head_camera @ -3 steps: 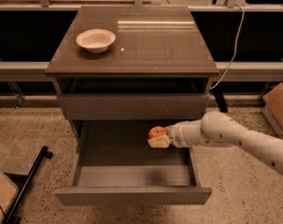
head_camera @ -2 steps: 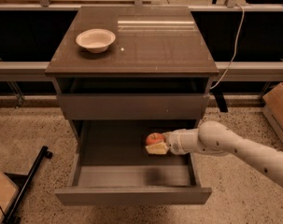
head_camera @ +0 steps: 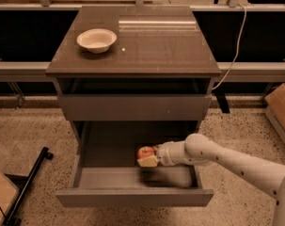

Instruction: Place apple into middle drawer

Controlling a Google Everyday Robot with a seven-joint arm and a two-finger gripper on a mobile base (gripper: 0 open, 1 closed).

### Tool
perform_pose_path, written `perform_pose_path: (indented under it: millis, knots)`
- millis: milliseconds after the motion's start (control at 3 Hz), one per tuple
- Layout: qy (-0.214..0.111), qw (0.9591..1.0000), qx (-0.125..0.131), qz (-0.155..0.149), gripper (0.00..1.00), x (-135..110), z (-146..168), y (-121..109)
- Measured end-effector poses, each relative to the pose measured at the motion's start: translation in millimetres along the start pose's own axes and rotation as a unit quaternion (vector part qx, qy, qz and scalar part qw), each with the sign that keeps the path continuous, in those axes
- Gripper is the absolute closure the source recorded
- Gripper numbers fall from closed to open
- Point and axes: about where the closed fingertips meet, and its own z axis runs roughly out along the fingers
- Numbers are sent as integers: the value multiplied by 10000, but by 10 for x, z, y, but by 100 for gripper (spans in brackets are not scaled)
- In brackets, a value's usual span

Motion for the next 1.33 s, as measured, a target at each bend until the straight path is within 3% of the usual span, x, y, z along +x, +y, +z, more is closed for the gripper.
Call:
perform_pose_path:
  millis: [333,1333]
  knots:
    - [81,9999,-100,38,100,170,301,-56]
    - [302,9987,-49,398,34,286,615,-161]
